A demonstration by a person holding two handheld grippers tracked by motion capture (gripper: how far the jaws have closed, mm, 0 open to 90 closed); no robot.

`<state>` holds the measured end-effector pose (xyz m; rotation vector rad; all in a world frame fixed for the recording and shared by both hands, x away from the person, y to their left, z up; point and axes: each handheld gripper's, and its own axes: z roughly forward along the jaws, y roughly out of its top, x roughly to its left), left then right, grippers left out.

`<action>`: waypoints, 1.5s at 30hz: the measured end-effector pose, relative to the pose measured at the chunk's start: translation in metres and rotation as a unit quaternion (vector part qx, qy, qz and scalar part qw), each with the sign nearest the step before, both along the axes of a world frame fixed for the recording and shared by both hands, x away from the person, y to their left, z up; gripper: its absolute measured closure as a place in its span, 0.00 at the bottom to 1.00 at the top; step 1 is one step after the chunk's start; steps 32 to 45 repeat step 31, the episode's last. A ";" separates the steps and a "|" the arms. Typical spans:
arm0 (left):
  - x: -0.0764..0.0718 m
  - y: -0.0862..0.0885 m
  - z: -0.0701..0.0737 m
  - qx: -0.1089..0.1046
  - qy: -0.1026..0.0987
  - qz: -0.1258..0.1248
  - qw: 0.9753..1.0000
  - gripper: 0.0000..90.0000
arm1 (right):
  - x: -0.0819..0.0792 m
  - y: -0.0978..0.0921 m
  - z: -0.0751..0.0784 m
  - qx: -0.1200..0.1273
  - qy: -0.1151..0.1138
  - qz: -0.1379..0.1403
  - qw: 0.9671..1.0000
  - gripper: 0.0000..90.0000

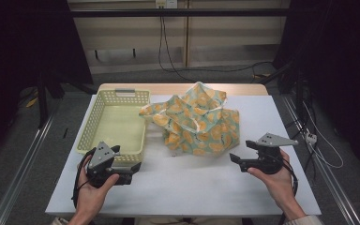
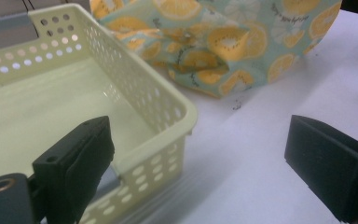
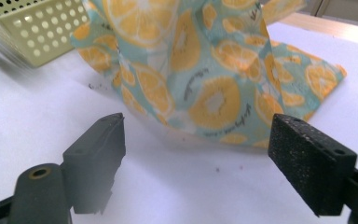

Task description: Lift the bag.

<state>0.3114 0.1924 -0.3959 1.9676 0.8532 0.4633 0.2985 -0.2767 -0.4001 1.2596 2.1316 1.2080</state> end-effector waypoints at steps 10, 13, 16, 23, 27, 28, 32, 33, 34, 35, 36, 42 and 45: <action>-0.014 0.010 -0.014 0.003 0.001 0.012 1.000 0.08 | -0.021 -0.010 -0.012 -0.001 0.004 -0.017 1.000 0.21; -0.018 0.012 -0.017 -0.005 -0.004 0.014 1.000 0.08 | -0.027 -0.013 -0.017 0.004 0.003 -0.026 1.000 0.21; -0.023 0.013 -0.019 -0.008 -0.014 0.018 1.000 0.08 | -0.030 -0.015 -0.024 0.010 0.001 -0.038 0.999 0.21; -0.027 0.020 -0.022 -0.018 -0.012 0.043 0.999 0.08 | -0.037 -0.018 -0.029 0.018 -0.008 -0.051 0.999 0.21; -0.024 0.020 -0.024 -0.012 -0.004 0.042 0.999 0.08 | -0.035 -0.018 -0.034 0.013 0.001 -0.049 0.999 0.21; -0.023 0.020 -0.025 -0.010 -0.003 0.040 0.999 0.08 | -0.035 -0.017 -0.034 0.012 0.001 -0.046 0.999 0.21; -0.022 0.020 -0.026 -0.011 0.000 0.043 0.999 0.08 | -0.034 -0.016 -0.035 0.009 0.003 -0.044 0.999 0.21; -0.022 0.020 -0.026 -0.011 0.000 0.043 0.999 0.08 | -0.034 -0.016 -0.035 0.009 0.003 -0.044 0.999 0.21; -0.022 0.020 -0.026 -0.011 0.000 0.043 0.999 0.08 | -0.034 -0.016 -0.035 0.009 0.003 -0.044 0.999 0.21; -0.022 0.020 -0.026 -0.011 0.000 0.043 0.999 0.08 | -0.034 -0.016 -0.035 0.009 0.003 -0.044 0.999 0.21; -0.022 0.020 -0.026 -0.011 0.000 0.043 0.999 0.08 | -0.034 -0.016 -0.035 0.009 0.003 -0.044 0.999 0.21; -0.022 0.020 -0.026 -0.011 0.000 0.043 0.999 0.08 | -0.034 -0.016 -0.035 0.009 0.003 -0.044 0.999 0.21; -0.022 0.020 -0.026 -0.011 0.000 0.043 0.999 0.08 | -0.034 -0.016 -0.035 0.009 0.003 -0.044 0.999 0.21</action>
